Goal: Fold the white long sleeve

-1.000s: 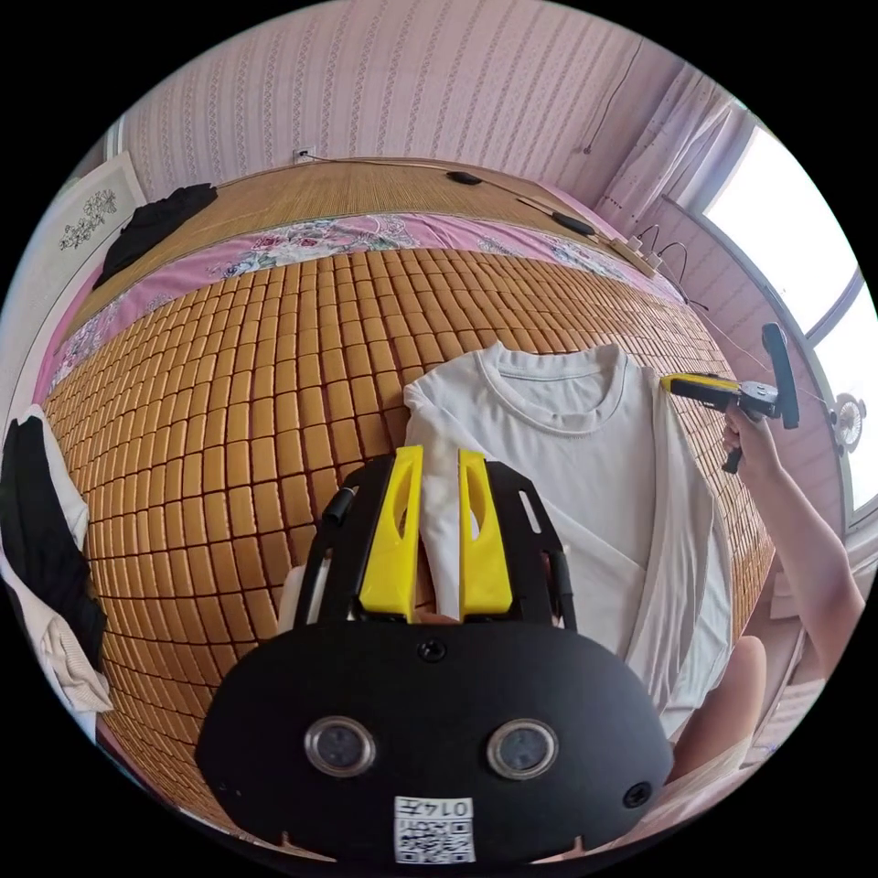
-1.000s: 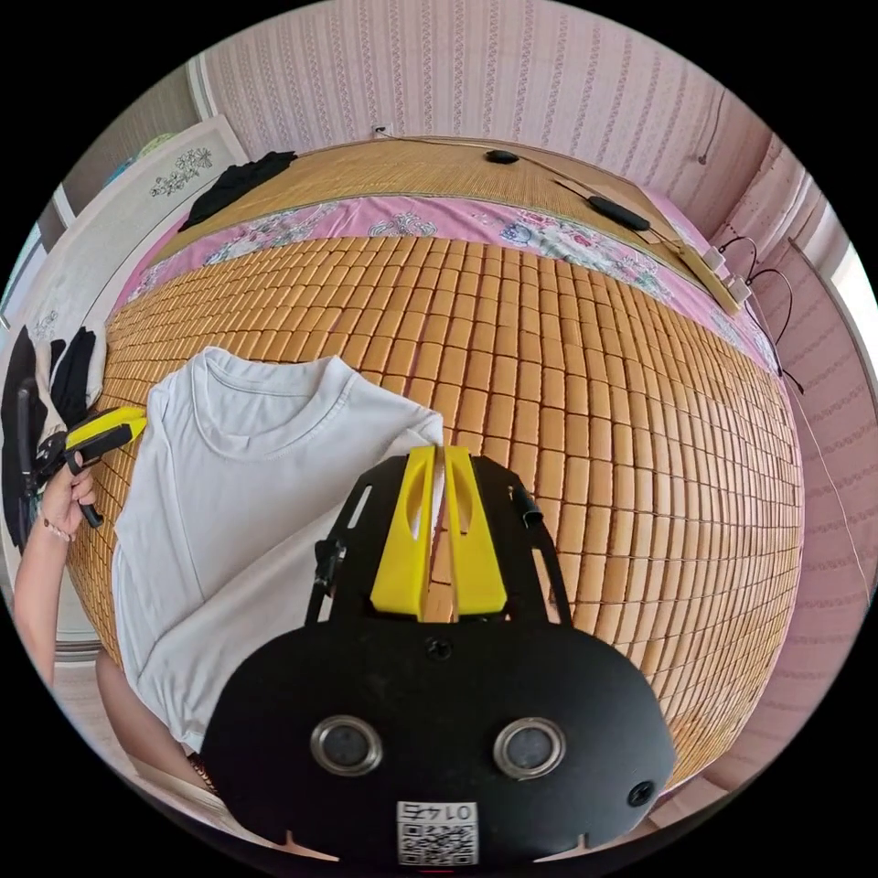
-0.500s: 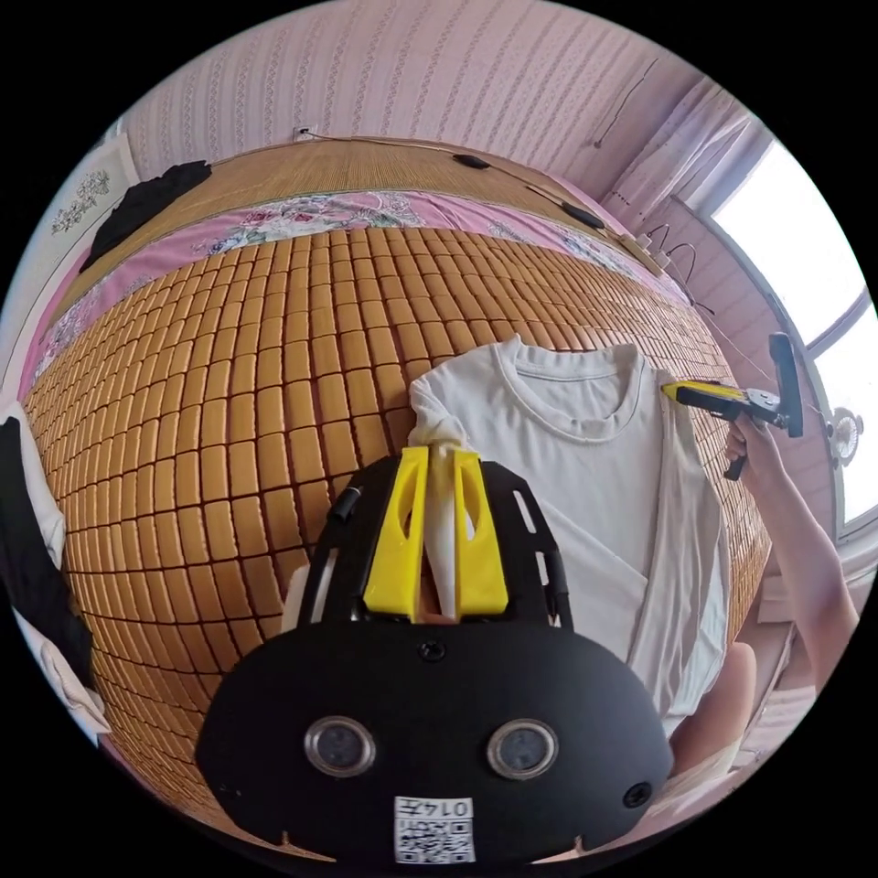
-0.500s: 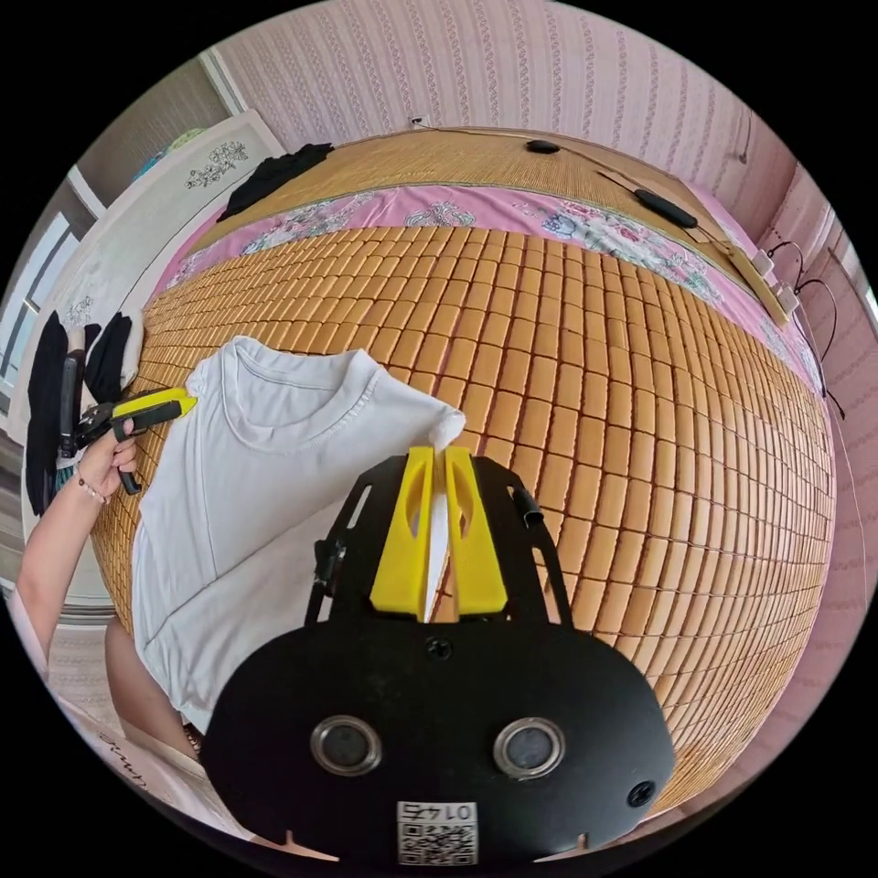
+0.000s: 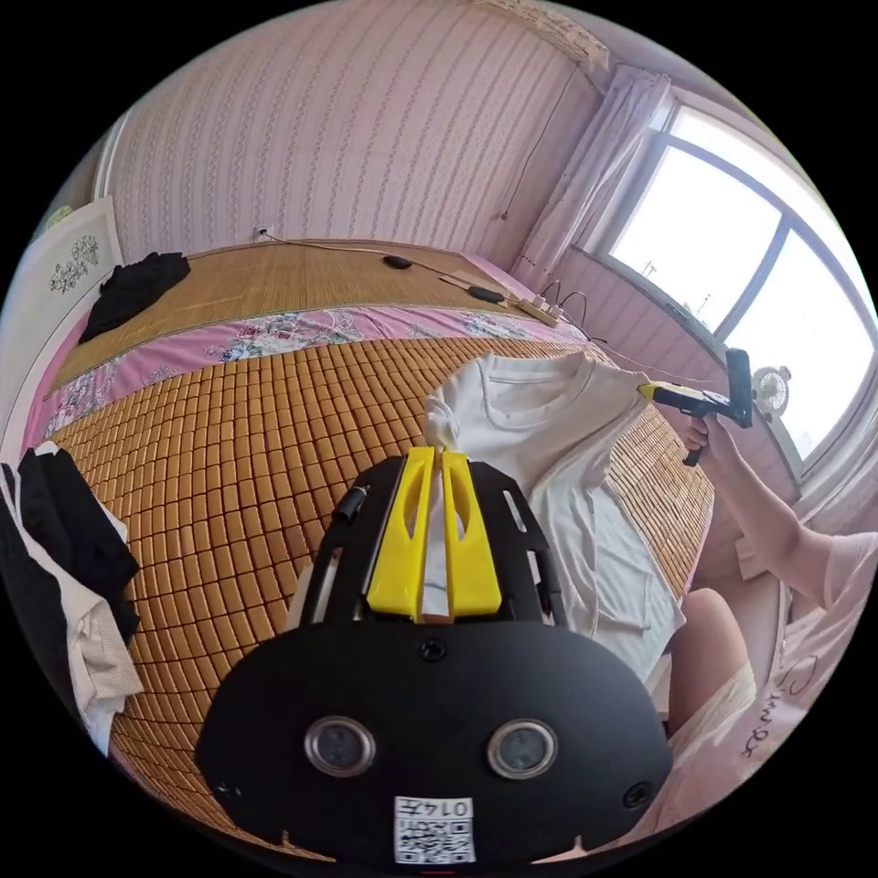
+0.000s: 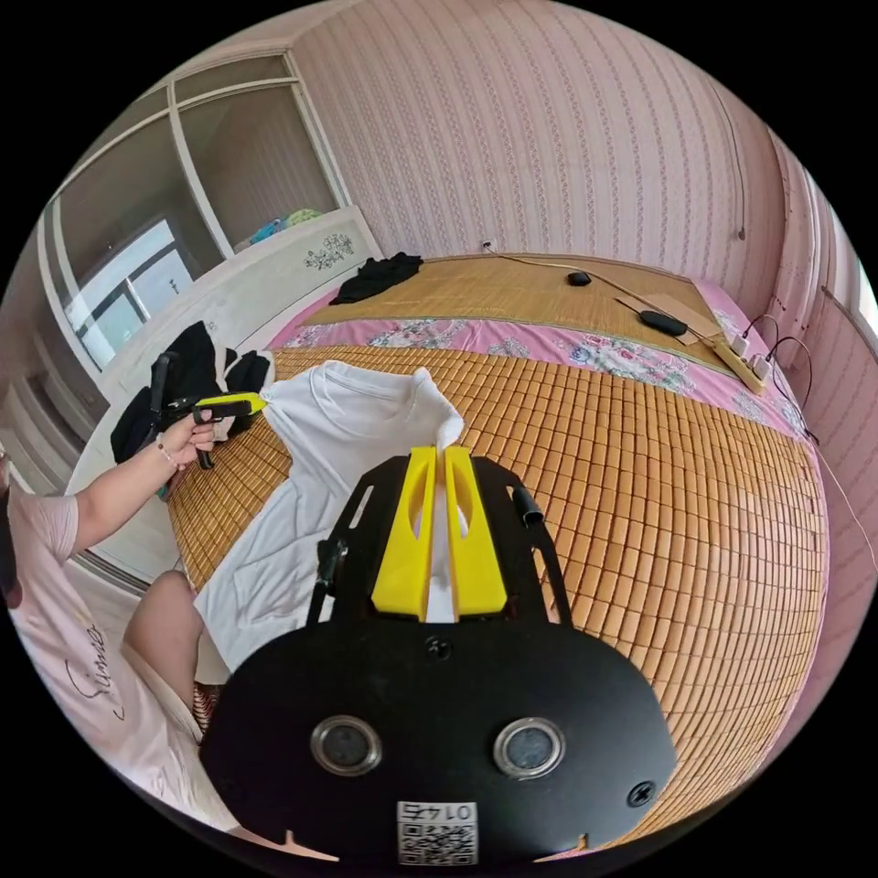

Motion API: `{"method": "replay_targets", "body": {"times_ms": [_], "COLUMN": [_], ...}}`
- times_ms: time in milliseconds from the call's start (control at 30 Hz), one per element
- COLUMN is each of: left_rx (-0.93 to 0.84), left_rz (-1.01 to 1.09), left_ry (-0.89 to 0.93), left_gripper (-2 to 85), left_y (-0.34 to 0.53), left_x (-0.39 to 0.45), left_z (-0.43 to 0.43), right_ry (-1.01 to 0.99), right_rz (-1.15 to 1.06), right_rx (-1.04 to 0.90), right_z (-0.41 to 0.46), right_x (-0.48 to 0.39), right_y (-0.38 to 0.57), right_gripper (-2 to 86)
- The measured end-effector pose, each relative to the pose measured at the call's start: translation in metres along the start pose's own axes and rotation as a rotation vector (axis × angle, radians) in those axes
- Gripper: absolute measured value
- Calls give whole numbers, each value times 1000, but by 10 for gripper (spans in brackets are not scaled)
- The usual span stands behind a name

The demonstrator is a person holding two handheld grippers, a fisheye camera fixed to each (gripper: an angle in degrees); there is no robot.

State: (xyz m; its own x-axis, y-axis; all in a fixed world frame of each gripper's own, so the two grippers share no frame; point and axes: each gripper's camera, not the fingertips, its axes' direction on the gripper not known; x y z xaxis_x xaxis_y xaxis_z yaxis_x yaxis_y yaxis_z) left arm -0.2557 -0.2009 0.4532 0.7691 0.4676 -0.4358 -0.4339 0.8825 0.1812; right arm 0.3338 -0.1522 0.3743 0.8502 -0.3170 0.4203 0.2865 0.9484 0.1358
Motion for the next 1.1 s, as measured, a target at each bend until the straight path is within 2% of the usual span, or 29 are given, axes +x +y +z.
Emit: {"method": "replay_targets", "body": {"times_ms": [133,200,333,400,467,533,600,700,767,867,967,1033,1100], "left_rx": [-62,-130,-268,-337,-320,-282,-283,-253,-249,-307,-415,-408,-450], "left_rz": [0,-24,-140,-236,-299,-279,-203,-66,14,89,106,157,175], "left_ry": [111,127,125,66,114,52,-58,-59,-9,-3,-43,-72,-42], "left_gripper": [-10,-10,-10,-10,-10,-9,-8,-4,5,51,55,44,28], "left_y": [85,150,226,256,262,259,246,224,211,198,196,199,201], "left_x": [34,58,78,81,81,87,103,144,178,226,246,252,256], "left_z": [-45,-46,-14,1,-4,-21,-41,-50,-38,8,53,54,45], "right_ry": [-45,-57,-32,77,119,167,199,136,77,76,52,65,18], "right_rz": [-3,35,142,122,158,132,104,39,-14,-43,-14,-23,-56], "right_rx": [-102,-202,-469,-466,-464,-477,-455,-363,-313,-359,-462,-433,-435], "right_z": [-46,-37,22,27,18,8,-3,-11,10,59,97,91,80], "right_x": [-52,-69,-97,-112,-123,-132,-142,-168,-193,-213,-214,-217,-223], "right_y": [95,141,224,238,236,233,225,199,174,154,149,149,151], "right_gripper": [3,5,13,20,34,42,48,74,102,113,80,18,5]}}
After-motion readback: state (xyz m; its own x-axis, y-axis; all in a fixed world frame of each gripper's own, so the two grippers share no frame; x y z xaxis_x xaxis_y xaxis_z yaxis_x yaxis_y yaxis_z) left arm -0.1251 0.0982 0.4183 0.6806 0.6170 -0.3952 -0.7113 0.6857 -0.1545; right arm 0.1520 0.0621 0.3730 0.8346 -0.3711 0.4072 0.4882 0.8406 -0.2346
